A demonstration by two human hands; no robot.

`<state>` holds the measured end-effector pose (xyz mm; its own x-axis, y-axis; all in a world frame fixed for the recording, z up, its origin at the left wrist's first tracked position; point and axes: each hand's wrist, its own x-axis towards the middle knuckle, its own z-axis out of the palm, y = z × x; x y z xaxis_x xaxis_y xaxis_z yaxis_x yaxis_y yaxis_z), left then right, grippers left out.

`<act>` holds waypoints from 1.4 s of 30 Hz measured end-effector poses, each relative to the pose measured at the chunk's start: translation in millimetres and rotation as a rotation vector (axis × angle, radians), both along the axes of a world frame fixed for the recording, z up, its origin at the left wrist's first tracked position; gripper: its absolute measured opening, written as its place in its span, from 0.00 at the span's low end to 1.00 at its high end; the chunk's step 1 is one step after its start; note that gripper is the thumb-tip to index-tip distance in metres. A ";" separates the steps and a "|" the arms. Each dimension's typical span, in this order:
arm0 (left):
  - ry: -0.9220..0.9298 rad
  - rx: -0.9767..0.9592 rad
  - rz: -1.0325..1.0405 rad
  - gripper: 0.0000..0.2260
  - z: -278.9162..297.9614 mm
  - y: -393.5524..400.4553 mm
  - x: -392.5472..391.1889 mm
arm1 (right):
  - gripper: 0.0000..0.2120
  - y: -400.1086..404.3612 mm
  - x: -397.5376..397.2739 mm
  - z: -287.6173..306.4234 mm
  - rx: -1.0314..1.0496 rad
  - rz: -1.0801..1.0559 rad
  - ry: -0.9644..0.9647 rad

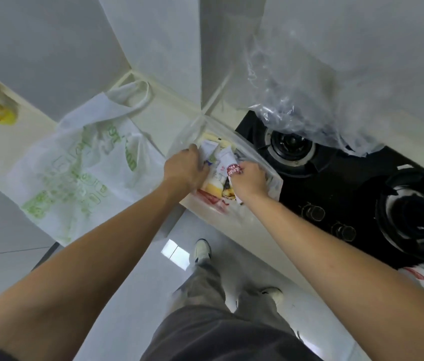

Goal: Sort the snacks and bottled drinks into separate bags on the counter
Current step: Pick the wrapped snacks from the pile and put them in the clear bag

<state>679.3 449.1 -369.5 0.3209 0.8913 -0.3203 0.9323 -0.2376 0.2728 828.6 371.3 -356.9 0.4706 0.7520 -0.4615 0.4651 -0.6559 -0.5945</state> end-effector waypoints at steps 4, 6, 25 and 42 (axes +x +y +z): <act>-0.028 0.004 -0.011 0.23 -0.7 17.9 11.8 | 0.08 20.3 -6.3 -3.0 0.014 -0.062 -0.060; -0.042 -0.002 -0.026 0.24 0.2 20.5 14.1 | 0.10 23.2 -7.2 -3.4 0.016 -0.067 -0.070; -0.143 0.253 -0.485 0.20 53.9 -98.9 81.2 | 0.14 -148.4 80.3 41.5 0.274 0.042 -0.441; -0.205 0.260 -0.792 0.22 93.2 -385.4 295.7 | 0.23 -482.7 283.7 100.2 0.148 -0.080 -0.771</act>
<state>975.0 63.7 -276.3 0.9089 0.4171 -0.0044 0.4033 -0.8762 0.2640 1112.3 -111.4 -256.8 0.6727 0.7302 0.1193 0.7362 -0.6443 -0.2072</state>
